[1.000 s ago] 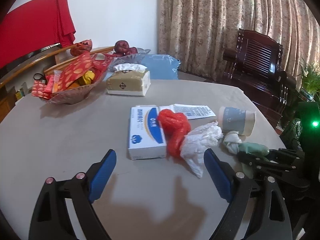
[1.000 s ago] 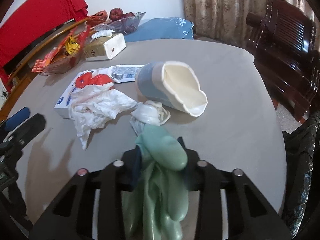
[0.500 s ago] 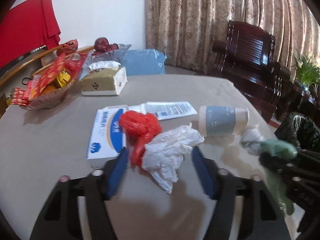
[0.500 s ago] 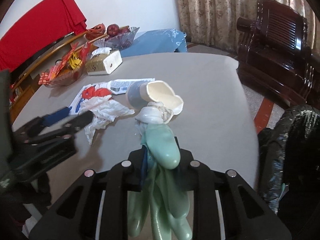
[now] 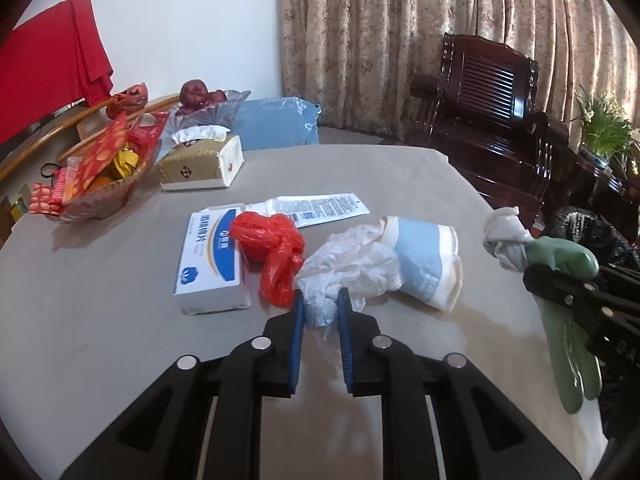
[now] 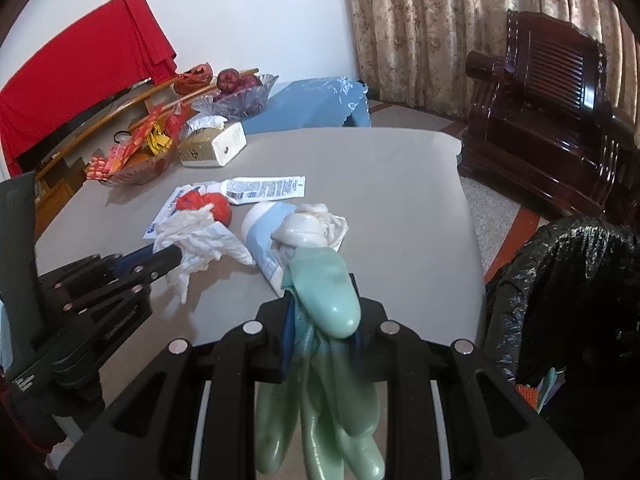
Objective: Collect trash
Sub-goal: 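Grasp the clear plastic bag with the left gripper, then carry clear bag and green gloves over the bin and open both grippers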
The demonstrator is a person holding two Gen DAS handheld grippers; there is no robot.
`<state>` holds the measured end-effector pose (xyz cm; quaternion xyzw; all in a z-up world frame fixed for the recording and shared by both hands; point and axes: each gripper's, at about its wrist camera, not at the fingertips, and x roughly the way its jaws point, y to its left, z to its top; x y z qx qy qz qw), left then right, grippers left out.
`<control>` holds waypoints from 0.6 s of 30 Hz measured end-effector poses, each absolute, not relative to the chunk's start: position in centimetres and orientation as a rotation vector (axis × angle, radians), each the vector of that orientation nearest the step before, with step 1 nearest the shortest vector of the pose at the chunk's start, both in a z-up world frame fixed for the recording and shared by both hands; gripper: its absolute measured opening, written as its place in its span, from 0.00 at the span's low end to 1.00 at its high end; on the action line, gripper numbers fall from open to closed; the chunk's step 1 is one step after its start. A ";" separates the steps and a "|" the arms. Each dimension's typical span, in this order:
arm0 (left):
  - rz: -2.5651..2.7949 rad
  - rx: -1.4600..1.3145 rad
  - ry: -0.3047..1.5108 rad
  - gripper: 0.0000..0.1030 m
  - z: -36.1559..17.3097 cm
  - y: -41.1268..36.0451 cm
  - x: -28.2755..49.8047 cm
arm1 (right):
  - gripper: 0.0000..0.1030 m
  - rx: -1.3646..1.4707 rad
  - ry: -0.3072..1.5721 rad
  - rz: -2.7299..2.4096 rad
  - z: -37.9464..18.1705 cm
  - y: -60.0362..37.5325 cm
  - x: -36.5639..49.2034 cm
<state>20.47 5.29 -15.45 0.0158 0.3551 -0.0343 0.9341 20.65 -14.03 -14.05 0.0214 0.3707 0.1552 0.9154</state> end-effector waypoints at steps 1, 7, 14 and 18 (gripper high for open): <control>-0.067 0.030 0.724 0.16 -15.2 5.4 20.1 | 0.21 0.045 0.758 0.320 -13.8 -14.1 20.5; -0.066 0.010 0.698 0.16 -13.2 5.8 18.6 | 0.21 0.046 0.723 0.327 -12.3 -14.5 19.1; -0.103 0.012 0.662 0.16 -11.0 4.7 17.4 | 0.21 0.057 0.682 0.321 -10.2 -15.6 17.4; -0.121 0.008 0.646 0.16 -10.2 3.9 17.0 | 0.21 0.061 0.658 0.311 -9.1 -16.3 16.4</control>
